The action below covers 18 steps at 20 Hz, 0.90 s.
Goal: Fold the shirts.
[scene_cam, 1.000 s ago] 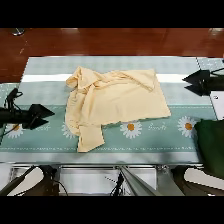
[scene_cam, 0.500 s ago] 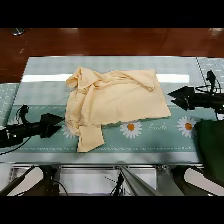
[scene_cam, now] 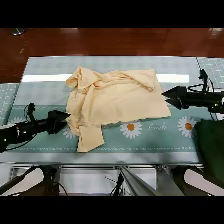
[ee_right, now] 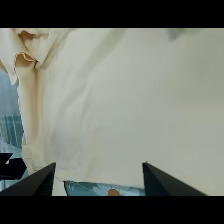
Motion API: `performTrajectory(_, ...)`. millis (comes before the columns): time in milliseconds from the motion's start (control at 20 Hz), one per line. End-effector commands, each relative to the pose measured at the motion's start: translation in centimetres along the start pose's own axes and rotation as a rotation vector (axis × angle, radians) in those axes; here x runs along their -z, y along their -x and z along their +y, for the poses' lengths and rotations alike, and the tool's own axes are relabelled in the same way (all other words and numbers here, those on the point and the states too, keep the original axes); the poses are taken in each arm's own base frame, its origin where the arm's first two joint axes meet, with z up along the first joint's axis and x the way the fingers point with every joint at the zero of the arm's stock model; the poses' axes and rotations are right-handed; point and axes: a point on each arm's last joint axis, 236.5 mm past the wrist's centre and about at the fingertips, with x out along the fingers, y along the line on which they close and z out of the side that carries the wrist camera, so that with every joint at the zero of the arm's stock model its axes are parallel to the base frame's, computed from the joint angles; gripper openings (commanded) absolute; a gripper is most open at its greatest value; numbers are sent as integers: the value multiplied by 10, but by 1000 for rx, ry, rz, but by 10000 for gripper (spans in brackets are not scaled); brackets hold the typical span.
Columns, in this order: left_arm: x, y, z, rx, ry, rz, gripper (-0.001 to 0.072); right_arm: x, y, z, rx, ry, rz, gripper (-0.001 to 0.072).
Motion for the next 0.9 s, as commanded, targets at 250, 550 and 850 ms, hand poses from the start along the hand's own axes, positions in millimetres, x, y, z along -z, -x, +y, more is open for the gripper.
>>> performTrajectory(250,4,-6,-32,65,-141,83,27,-17,35,-39,63,-94,-82,619)
performTrajectory(550,-19,3,-58,97,-186,55,26,65,60,-133,363,-317,123,619)
performTrajectory(850,-19,3,-58,98,-186,56,27,58,43,-131,288,-377,62,618)
